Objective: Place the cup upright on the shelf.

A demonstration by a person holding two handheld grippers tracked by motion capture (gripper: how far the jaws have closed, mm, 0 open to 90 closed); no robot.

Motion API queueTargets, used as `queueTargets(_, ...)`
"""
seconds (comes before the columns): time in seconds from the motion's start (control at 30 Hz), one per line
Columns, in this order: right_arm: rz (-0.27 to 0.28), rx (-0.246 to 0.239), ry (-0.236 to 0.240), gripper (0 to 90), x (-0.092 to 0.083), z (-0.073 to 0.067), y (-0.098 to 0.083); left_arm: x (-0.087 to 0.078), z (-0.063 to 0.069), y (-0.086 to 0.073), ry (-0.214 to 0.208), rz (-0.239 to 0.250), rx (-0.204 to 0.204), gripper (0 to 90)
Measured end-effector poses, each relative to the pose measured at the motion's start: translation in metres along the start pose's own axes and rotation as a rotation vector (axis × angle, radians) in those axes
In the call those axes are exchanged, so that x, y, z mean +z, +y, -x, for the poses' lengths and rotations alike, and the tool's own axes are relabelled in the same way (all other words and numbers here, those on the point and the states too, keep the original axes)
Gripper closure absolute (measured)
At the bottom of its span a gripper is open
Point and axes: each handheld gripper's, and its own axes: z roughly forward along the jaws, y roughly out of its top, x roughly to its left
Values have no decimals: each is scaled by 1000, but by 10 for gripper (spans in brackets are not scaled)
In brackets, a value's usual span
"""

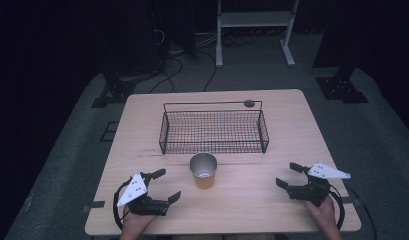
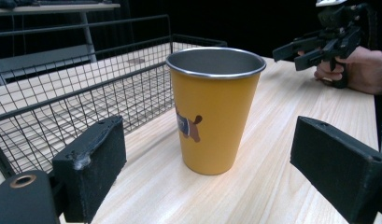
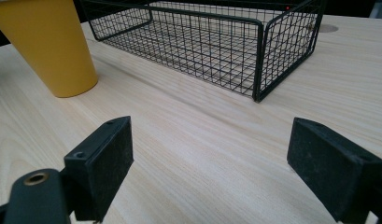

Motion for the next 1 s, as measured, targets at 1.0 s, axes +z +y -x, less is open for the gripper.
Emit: queueTargets(1.0,1,3,-26,134,0,-1,0,20,2,10,-34,-34,-5,36)
